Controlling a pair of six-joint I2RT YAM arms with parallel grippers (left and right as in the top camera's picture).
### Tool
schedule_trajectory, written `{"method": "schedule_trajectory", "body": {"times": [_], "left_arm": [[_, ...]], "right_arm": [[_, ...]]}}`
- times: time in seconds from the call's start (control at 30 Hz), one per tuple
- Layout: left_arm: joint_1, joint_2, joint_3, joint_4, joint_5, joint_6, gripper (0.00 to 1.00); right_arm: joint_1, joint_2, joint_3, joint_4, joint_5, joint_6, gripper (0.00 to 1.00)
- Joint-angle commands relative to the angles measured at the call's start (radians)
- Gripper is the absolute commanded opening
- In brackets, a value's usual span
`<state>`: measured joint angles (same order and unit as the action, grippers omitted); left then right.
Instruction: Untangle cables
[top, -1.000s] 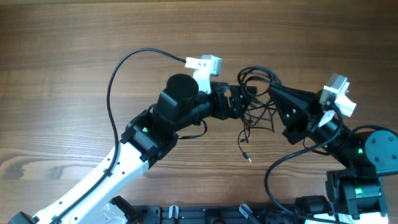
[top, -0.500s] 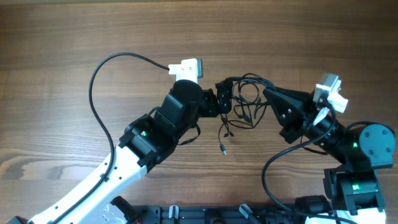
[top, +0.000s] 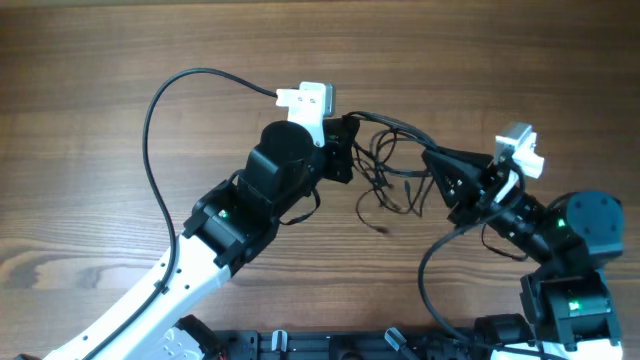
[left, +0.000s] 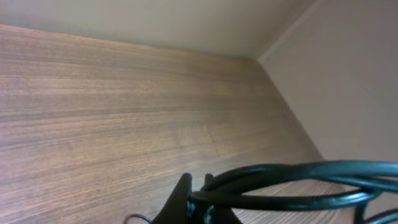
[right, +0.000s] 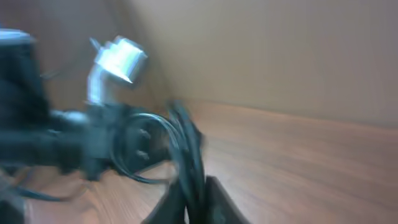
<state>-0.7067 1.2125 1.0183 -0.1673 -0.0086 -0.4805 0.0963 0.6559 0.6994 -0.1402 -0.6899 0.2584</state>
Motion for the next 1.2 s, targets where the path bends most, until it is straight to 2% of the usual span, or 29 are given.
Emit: {"method": "schedule_trajectory", "body": {"times": [0.0,0.07,0.1,0.17,0.23,0.3,0.43,0.6,0.67,0.83,0.87,0.9,0.93,0.97,1.03,1.13,1.17], "left_arm": [[0.013,-0.021,-0.016,0.015,0.009,0.032,0.04],[0.013,-0.037,-0.016,0.025,0.008,0.033,0.04],[0.016,-0.044,-0.016,0.029,0.008,0.033,0.04],[0.016,-0.048,-0.016,0.030,0.008,0.033,0.04],[0.016,-0.048,-0.016,0.030,0.008,0.053,0.04],[0.016,-0.048,-0.016,0.030,0.008,0.109,0.04],[0.016,-0.048,-0.016,0.029,-0.019,0.163,0.04],[0.016,-0.048,-0.016,0.030,-0.064,0.159,0.04],[0.016,-0.048,-0.016,0.031,-0.061,0.159,0.04],[0.013,-0.048,-0.016,0.069,0.096,0.159,0.04],[0.012,-0.048,-0.016,0.097,0.159,0.158,0.04],[0.006,-0.048,-0.016,0.130,0.209,0.137,0.04],[0.000,-0.048,-0.016,0.143,0.210,0.120,0.04],[-0.003,-0.048,-0.016,0.148,0.198,0.122,0.04],[-0.002,-0.048,-0.016,0.118,0.080,0.121,0.04],[-0.002,-0.048,-0.016,-0.058,-0.361,-0.006,0.04],[-0.002,-0.048,-0.016,-0.115,-0.467,-0.047,0.04]], "right_arm": [[-0.006,-0.002,0.021,-0.137,0.215,-0.161,0.38],[-0.006,0.014,0.021,-0.216,0.351,-0.178,0.61],[-0.006,0.026,0.021,-0.254,0.427,-0.177,0.68],[-0.006,0.044,0.021,-0.277,0.448,-0.177,0.78],[-0.006,0.045,0.021,-0.254,0.322,-0.198,0.80],[-0.006,0.045,0.021,-0.219,0.141,-0.302,0.80],[-0.006,0.045,0.021,-0.143,-0.172,-0.445,0.75],[-0.006,0.045,0.021,-0.155,-0.285,-0.520,0.69],[-0.006,0.045,0.021,-0.156,-0.288,-0.520,0.63],[-0.006,0.046,0.021,-0.143,-0.288,-0.520,0.56],[-0.006,0.047,0.021,-0.146,-0.288,-0.520,0.50],[-0.006,0.050,0.021,-0.156,-0.273,-0.520,0.35],[-0.006,0.054,0.021,-0.164,-0.239,-0.517,0.09],[-0.006,0.058,0.021,-0.167,-0.214,-0.513,0.04],[-0.006,0.057,0.021,-0.133,-0.189,-0.436,0.04],[-0.006,0.037,0.021,-0.021,-0.162,-0.295,0.04],[-0.006,0.023,0.021,0.006,-0.108,-0.266,0.04]]}}
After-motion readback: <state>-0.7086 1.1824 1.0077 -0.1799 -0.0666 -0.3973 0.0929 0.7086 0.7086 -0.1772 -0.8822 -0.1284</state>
